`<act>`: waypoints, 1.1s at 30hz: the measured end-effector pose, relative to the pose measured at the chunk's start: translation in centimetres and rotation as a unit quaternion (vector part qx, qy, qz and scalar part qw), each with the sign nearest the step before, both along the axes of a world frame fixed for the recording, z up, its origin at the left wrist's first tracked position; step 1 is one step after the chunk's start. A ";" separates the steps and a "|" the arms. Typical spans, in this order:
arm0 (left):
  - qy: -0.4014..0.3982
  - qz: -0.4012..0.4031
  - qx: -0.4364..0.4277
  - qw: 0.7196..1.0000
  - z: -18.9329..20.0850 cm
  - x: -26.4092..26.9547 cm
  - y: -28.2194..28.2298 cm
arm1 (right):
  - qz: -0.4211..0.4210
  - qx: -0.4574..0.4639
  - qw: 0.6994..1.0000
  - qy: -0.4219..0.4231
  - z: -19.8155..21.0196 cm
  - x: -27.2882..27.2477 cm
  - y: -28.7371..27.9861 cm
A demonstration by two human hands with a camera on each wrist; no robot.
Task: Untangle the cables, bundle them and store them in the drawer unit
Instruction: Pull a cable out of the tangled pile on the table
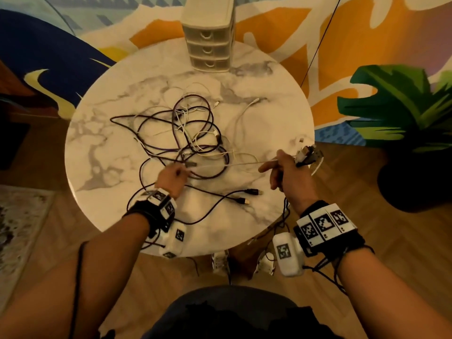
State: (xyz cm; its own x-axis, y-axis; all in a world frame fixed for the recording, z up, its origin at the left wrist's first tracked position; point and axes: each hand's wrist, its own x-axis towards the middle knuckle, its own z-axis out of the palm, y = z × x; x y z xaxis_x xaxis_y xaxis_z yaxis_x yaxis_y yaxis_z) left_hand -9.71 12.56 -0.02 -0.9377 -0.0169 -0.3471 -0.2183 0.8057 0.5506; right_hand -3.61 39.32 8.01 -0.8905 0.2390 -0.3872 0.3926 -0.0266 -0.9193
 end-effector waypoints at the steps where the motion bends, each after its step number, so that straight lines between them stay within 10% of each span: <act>1: 0.034 0.026 0.008 0.999 0.3 -0.8 -0.1 | -0.012 -0.003 1.000 0.011 0.3 -0.1 0.2; 9: -0.016 0.022 0.007 1.000 -0.8 -1.1 0.1 | -0.064 -0.084 0.993 0.054 0.8 -1.0 0.4; 12: 0.089 0.011 -0.014 0.996 2.5 -2.3 0.7 | 0.001 -0.083 0.996 0.017 0.3 0.0 -1.1; 22: 0.154 -0.243 -0.065 0.955 3.9 3.4 5.6 | 0.165 0.029 0.984 -0.062 -2.3 -3.1 -7.3; 29: 0.092 -0.155 -0.061 0.982 0.7 2.6 4.6 | 0.212 0.076 0.974 -0.007 -3.2 -3.0 -8.0; 33: 0.196 -0.109 -0.056 0.973 2.2 -2.0 3.9 | 0.167 0.041 0.984 0.053 -3.0 -3.4 -7.8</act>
